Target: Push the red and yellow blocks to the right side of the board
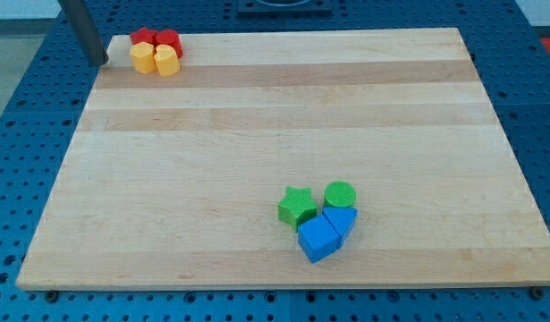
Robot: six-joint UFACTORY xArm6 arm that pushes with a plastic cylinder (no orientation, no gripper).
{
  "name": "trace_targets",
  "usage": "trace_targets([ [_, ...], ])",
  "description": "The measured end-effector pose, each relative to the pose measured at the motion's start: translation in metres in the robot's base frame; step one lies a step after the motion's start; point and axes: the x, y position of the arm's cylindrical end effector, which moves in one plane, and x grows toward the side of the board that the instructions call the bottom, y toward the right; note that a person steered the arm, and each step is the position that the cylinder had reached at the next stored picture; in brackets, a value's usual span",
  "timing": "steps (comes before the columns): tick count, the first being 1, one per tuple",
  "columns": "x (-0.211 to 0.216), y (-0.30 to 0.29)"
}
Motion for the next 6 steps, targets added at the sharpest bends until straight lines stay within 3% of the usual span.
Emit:
trace_targets([
  [3,-0.049,0.020],
  [6,-0.014,0.076],
])
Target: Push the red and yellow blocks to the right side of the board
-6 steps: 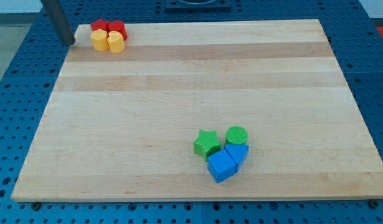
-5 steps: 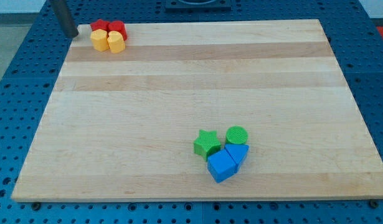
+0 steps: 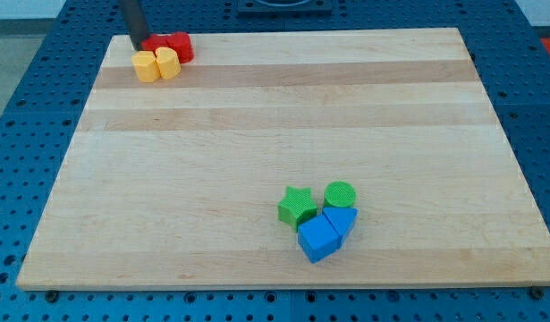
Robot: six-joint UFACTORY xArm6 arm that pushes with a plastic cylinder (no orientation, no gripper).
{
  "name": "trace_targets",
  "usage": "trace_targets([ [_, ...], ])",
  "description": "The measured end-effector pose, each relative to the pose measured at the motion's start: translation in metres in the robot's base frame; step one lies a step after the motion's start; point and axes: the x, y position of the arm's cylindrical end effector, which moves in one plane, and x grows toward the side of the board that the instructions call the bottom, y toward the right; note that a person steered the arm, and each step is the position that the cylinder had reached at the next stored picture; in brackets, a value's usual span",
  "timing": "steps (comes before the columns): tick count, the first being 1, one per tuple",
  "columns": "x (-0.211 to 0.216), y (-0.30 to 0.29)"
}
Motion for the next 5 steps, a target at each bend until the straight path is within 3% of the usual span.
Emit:
trace_targets([
  [2,0.018,0.026],
  [5,0.025,-0.042],
])
